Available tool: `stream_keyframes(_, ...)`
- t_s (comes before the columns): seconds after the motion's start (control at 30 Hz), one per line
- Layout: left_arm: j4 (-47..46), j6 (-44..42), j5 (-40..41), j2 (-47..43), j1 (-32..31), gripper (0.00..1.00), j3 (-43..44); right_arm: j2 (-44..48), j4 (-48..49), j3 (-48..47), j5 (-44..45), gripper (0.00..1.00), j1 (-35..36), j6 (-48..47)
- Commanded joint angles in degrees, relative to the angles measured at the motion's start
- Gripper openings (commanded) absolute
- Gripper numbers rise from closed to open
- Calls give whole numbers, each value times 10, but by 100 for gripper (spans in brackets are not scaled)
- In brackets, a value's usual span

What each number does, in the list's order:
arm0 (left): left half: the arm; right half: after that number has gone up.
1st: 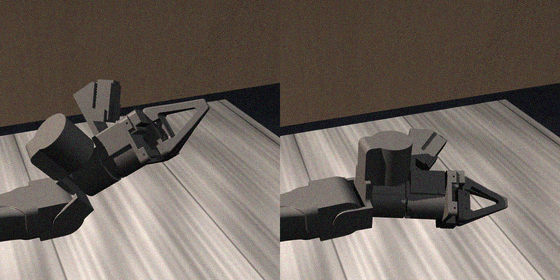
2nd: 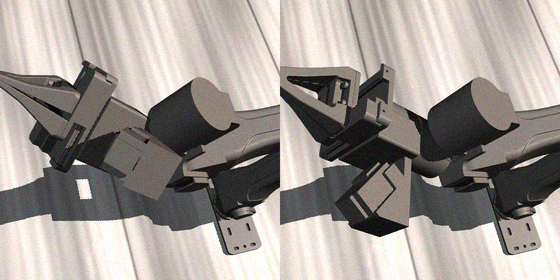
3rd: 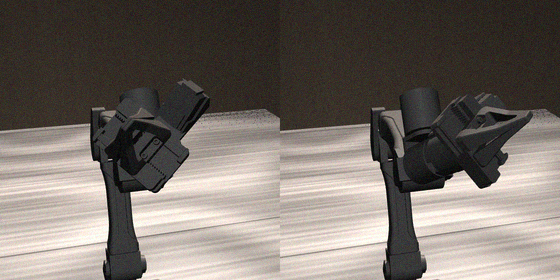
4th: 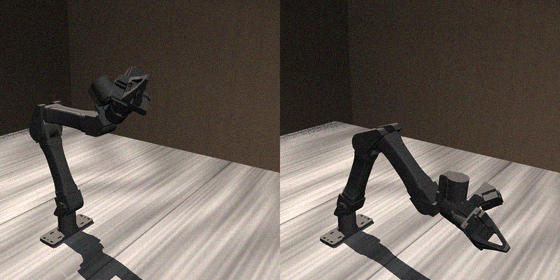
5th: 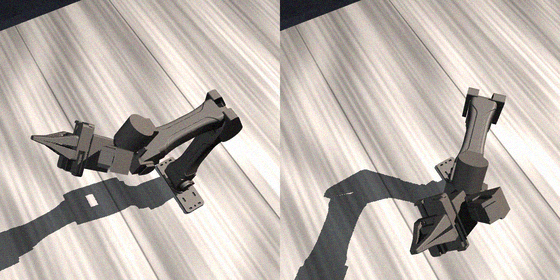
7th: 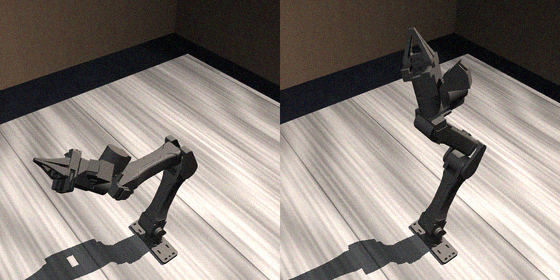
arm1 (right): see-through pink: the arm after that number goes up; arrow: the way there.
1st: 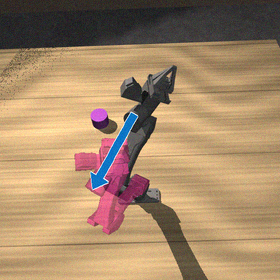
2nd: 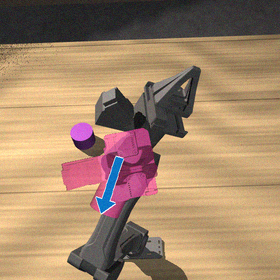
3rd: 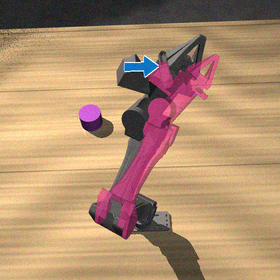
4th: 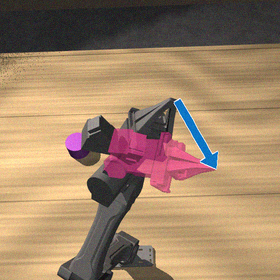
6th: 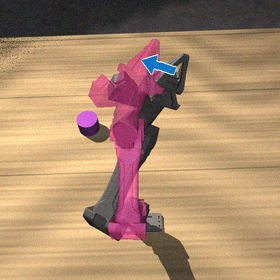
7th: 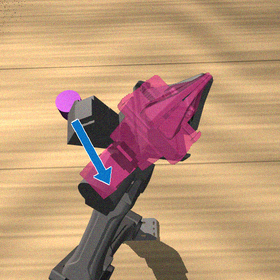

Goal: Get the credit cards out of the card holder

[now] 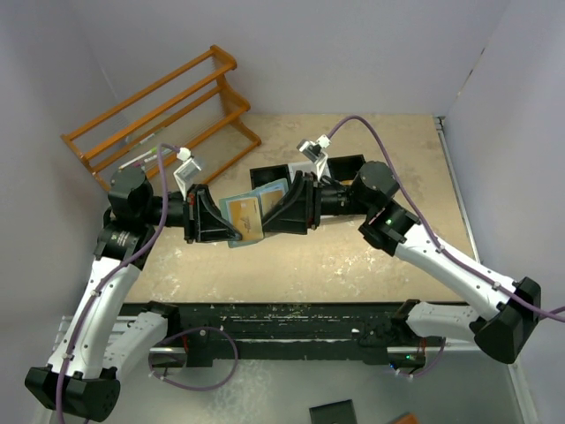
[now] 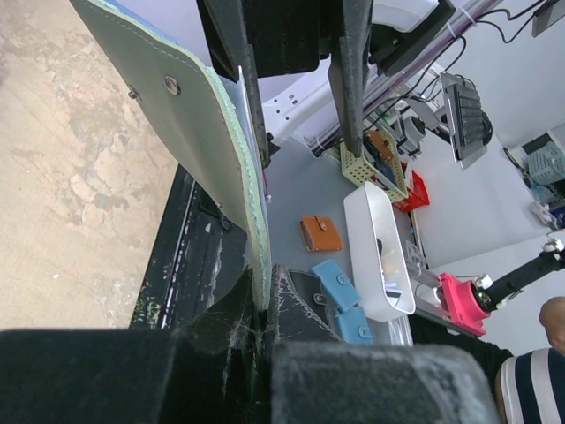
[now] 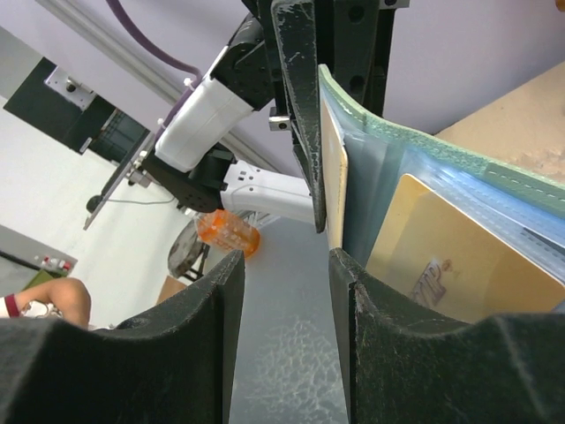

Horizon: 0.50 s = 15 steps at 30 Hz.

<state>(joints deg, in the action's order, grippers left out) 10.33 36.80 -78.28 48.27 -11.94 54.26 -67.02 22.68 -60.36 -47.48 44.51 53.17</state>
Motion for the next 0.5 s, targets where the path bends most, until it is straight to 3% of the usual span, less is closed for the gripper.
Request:
stream_keyframes(0.0,-35,-6,-20,-5,3,0,35,3,21,0,3,45,1,-7)
stream_keyframes(0.2,-45,6,-29,-8,3,0,37,-2,11,2,4,45,1,-17)
stream_keyframes(0.47,-46,6,-23,-5,3,0,36,-7,53,3,5,36,13,6)
